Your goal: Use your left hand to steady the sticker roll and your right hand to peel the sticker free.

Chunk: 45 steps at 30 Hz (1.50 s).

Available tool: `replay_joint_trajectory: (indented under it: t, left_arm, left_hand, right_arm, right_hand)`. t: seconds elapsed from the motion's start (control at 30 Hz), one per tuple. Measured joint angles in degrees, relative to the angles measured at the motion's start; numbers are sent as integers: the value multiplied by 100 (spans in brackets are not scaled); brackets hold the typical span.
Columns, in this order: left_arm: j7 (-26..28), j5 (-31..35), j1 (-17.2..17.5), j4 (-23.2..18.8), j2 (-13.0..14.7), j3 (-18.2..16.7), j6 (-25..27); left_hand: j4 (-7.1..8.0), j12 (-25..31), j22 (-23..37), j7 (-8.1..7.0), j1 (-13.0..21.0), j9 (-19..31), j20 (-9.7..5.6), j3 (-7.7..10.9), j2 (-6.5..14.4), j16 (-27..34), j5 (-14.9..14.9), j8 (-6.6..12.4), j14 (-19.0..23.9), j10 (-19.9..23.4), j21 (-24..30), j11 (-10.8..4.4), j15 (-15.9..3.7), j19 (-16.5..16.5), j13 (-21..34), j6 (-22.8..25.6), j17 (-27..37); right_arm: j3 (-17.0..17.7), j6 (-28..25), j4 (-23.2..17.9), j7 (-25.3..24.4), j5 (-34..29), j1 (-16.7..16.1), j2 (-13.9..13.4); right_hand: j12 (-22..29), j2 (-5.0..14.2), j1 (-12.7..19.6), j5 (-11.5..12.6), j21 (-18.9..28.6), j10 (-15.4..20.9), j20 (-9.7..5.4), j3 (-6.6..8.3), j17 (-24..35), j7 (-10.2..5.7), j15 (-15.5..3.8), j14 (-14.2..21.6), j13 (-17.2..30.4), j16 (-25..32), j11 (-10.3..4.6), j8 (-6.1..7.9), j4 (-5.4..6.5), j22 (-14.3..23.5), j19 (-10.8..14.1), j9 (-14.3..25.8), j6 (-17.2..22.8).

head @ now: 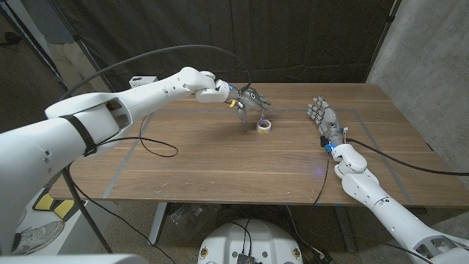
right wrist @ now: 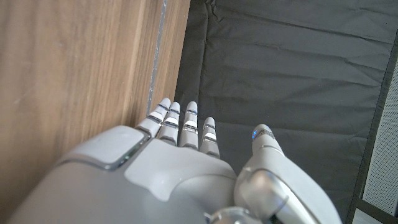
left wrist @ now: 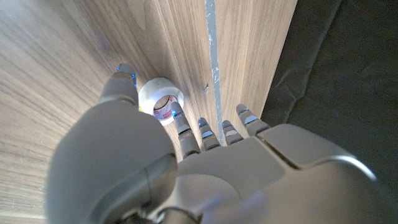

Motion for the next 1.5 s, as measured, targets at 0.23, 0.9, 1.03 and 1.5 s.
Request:
replay_joint_trajectory:
  t: [0.23,0.9,1.03,1.5]
  left_arm:
    - [65,-28,-30,104,-60,80,0]
    - [758,-2,-61,432,-143,325,54]
    - [985,69,-33,449,-118,368,132]
    - [1457,217,-6,646,-147,526,360]
  left_hand:
    - [0,0,0,5,0,0,0,0,0,0,0,0,31,-1,0,0,-31,0,0,35,0]
    - [-25,111,-14,10,270,8,-146,-24,53,45,-163,283,324,443,0,-261,-10,106,0,742,-44]
    - [-25,132,-15,5,297,29,-132,-24,68,45,-217,344,379,529,28,-285,-31,155,15,916,-27]
    - [-7,154,1,5,401,12,-143,-41,114,45,-309,425,470,672,28,-307,-1,207,14,1184,-27]
  right_arm:
    - [7,18,27,14,8,0,3]
    - [20,93,135,74,27,41,35]
    - [20,94,152,81,29,57,37]
    - [20,92,187,88,31,88,43]
  right_hand:
    - [0,0,0,0,0,0,15,0,0,0,32,32,0,0,0,0,0,0,15,0,0]
    - [0,-23,-23,0,0,31,21,-24,1,0,32,32,0,0,31,0,24,0,21,1,0]
    - [0,-26,-26,0,0,31,21,-24,1,0,31,32,0,0,31,0,24,0,21,1,0]
    - [0,-53,-52,0,0,31,21,-16,1,0,31,32,0,0,31,0,65,0,20,1,0]
